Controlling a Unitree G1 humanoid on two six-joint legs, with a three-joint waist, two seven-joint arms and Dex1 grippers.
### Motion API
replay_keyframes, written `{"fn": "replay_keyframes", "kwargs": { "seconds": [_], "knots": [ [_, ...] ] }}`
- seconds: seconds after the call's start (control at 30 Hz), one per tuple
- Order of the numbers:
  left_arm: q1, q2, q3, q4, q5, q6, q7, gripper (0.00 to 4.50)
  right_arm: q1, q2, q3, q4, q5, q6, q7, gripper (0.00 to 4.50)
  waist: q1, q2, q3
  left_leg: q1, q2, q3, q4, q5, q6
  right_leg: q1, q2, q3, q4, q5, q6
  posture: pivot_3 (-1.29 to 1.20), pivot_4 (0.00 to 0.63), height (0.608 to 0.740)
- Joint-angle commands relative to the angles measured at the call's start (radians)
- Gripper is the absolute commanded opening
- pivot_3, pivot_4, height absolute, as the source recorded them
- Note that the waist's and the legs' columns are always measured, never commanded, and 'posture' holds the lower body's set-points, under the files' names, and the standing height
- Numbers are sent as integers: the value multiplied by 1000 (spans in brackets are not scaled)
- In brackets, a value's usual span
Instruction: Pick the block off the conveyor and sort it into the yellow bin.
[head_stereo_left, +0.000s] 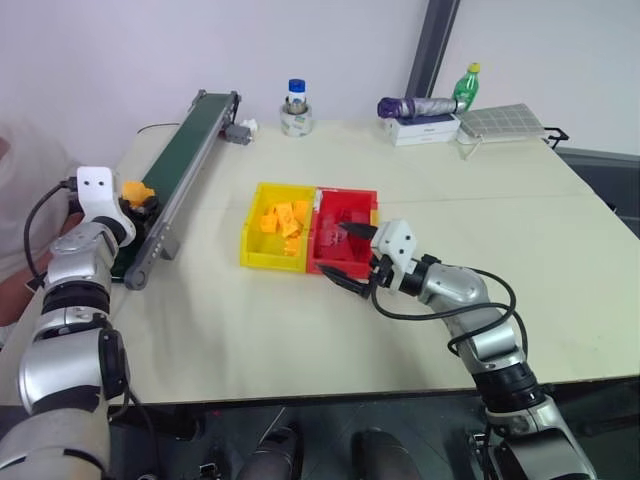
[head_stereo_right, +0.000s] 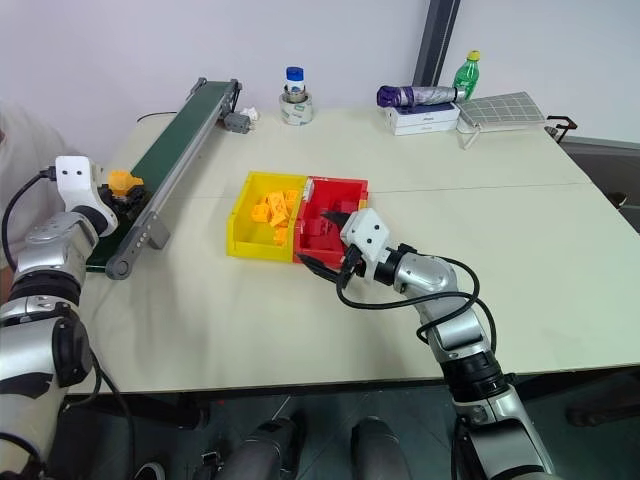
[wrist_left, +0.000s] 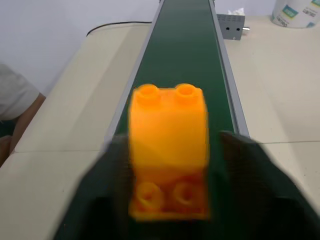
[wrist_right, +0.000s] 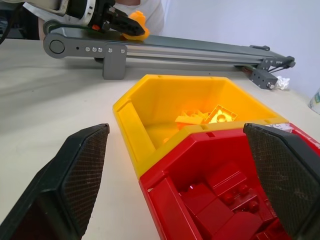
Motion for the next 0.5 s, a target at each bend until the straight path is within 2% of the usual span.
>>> {"fn": "replay_keyframes", "kwargs": {
  "seconds": [0.03,0.17,0.3,0.4,0.5],
  "knots": [
    [-18,19,4,-34,4,-40,8,1307,-1,3,-10,-41,2,-21,-6,4500,0,0,0,0,0,0,0,0,0,0,0,0,0,0,0,0,150,740],
    [21,-24,20,-212,-73,-63,-108,1308,0,0,-11,-34,-1,-28,-7,4500,2,0,0,0,0,0,0,0,0,0,0,0,0,0,0,0,150,740],
    [174,-135,-7,-560,-237,106,-280,1308,-3,2,-8,-30,-2,-34,-7,4500,3,0,0,0,0,0,1,0,0,1,-1,0,0,0,0,0,150,740],
    [247,-207,-58,-752,-272,188,-285,1308,-5,3,-9,-27,-1,-39,-4,4500,0,0,0,0,0,0,1,0,0,1,-1,1,0,0,0,0,150,740],
    [262,-289,-122,-826,-245,205,-250,1308,-7,4,-7,-24,-5,-42,-6,4500,1,0,0,0,0,0,1,0,0,0,0,1,2,0,0,0,150,740]
  ]
}}
